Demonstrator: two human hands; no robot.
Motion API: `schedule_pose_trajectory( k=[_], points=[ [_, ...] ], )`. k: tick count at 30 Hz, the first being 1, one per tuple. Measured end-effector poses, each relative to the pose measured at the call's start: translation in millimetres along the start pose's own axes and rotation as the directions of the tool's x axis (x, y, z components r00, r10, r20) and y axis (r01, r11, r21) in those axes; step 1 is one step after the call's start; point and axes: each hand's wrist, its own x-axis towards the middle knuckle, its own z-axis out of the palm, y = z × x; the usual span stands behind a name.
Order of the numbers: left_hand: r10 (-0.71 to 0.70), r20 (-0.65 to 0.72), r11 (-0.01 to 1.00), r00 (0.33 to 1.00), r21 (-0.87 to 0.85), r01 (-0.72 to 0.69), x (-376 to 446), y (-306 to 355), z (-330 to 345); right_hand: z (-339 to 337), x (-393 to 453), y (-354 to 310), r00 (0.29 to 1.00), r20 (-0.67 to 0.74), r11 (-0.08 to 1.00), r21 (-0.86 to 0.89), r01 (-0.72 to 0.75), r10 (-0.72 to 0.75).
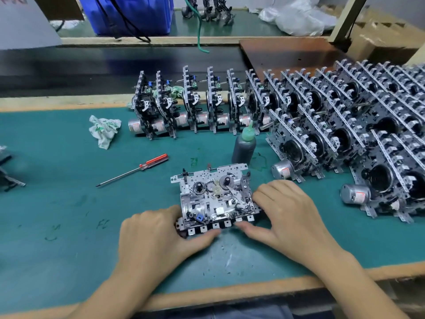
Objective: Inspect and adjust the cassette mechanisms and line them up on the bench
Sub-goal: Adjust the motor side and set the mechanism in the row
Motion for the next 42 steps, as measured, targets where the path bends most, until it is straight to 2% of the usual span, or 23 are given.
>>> schedule_pose_trajectory(
  k=[5, 8, 12, 17, 20, 23, 27, 30, 37, 42],
  points=[
    [-0.026, -0.042, 1.0, 0.999, -0.009, 0.025, -0.5, -3.0, 7.7, 3.5, -4.6, -0.3, 1.0, 0.029, 0.993, 0.12, 0.008, -0.012],
    [0.044, -0.023, 0.999, 0.999, -0.016, -0.044, 0.2, -11.0, 8.3, 6.2, -5.4, 0.5, 1.0, -0.013, 0.994, 0.111, 0.0, 0.002],
    [0.22, 0.042, 0.974, 0.975, -0.058, -0.218, 1.5, -25.4, 4.0, 8.4, -5.4, -1.6, 0.998, -0.045, 0.997, 0.06, -0.038, 0.041],
    [0.243, -0.068, 0.969, 0.968, -0.026, -0.245, 3.4, -24.4, 10.5, 9.6, -5.2, -1.1, 0.999, -0.02, 0.984, 0.172, -0.045, 0.05],
    [0.268, -0.064, 0.96, 0.961, -0.061, -0.272, 4.0, -27.5, 9.8, 9.8, -5.6, -0.5, 0.998, -0.033, 0.986, 0.164, -0.039, 0.045],
    [0.235, -0.017, 0.97, 0.972, -0.06, -0.236, 2.5, -23.8, 8.5, 11.2, -5.7, -2.0, 0.997, -0.059, 0.992, 0.119, -0.047, 0.055],
    [0.132, -0.093, 0.991, 0.987, -0.003, -0.133, -0.3, -14.5, 13.5, 12.5, -9.0, -3.2, 0.996, -0.058, 0.985, 0.163, -0.061, 0.071],
    [0.11, -0.103, 0.994, 0.989, 0.015, -0.109, -0.5, -14.5, 16.2, 12.4, -9.0, -1.9, 0.998, -0.036, 0.973, 0.226, -0.046, 0.055],
    [0.258, 0.009, 0.964, 0.966, -0.072, -0.257, 4.3, -26.5, 10.4, 13.4, -8.3, -3.6, 0.993, -0.101, 0.992, 0.116, -0.052, 0.064],
    [0.362, -0.036, 0.926, 0.932, -0.102, -0.363, 2.0, -24.0, 11.9, 13.9, -8.2, -5.7, 0.984, -0.143, 0.992, 0.079, -0.098, 0.109]
  ],
)
